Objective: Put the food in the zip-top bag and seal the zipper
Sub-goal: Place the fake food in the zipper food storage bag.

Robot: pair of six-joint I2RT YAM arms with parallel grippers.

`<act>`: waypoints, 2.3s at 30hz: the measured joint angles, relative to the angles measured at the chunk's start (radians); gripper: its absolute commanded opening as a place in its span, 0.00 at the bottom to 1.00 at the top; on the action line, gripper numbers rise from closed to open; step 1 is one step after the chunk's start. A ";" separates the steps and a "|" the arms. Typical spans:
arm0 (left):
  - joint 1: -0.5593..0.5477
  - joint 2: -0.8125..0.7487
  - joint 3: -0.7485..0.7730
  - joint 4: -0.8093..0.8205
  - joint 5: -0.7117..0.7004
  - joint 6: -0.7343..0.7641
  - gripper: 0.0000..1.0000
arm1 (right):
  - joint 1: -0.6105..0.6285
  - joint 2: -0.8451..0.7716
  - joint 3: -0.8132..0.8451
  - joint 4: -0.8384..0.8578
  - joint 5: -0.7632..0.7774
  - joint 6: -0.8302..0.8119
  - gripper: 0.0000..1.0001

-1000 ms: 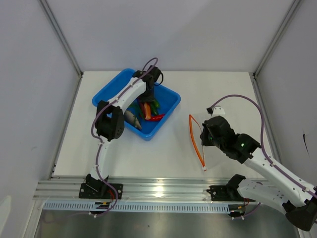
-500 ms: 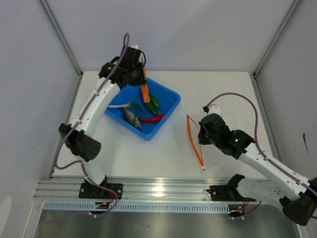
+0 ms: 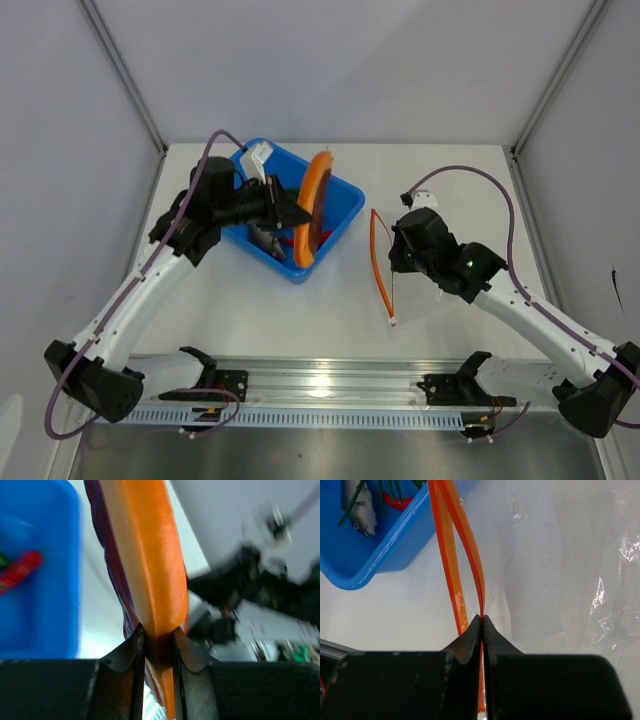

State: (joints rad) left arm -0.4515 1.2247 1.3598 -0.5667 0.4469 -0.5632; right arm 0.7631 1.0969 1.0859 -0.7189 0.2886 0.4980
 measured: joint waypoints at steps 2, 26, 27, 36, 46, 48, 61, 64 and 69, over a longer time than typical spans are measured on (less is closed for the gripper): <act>-0.002 -0.069 -0.129 0.079 0.125 -0.026 0.01 | -0.002 0.005 0.005 0.007 -0.003 -0.007 0.00; -0.067 -0.220 -0.561 0.308 0.552 -0.362 0.01 | -0.006 -0.043 0.005 0.073 -0.010 -0.105 0.00; -0.068 -0.216 -0.562 0.311 0.553 -0.375 0.01 | -0.006 -0.045 0.005 0.076 -0.010 -0.109 0.00; -0.101 -0.210 -0.562 0.402 0.582 -0.465 0.01 | 0.003 -0.052 -0.014 0.091 -0.010 -0.119 0.00; -0.118 -0.212 -0.562 0.425 0.584 -0.494 0.01 | 0.026 -0.052 -0.037 0.100 -0.010 -0.114 0.00; -0.127 -0.195 -0.562 0.440 0.580 -0.500 0.01 | 0.035 -0.052 -0.037 0.103 -0.011 -0.110 0.00; -0.146 -0.007 -0.486 0.489 0.491 -0.510 0.01 | 0.087 -0.047 -0.036 0.103 -0.040 -0.046 0.00; -0.147 0.008 -0.453 0.497 0.447 -0.509 0.01 | 0.096 -0.047 -0.034 0.103 -0.052 -0.024 0.00; -0.159 0.034 -0.400 0.506 0.378 -0.481 0.01 | 0.099 -0.043 -0.023 0.103 -0.073 0.029 0.00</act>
State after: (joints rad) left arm -0.6102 1.2591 0.9600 -0.0608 0.8253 -1.0447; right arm 0.8619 1.0542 1.0634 -0.6159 0.2153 0.5270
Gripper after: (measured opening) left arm 0.237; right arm 0.007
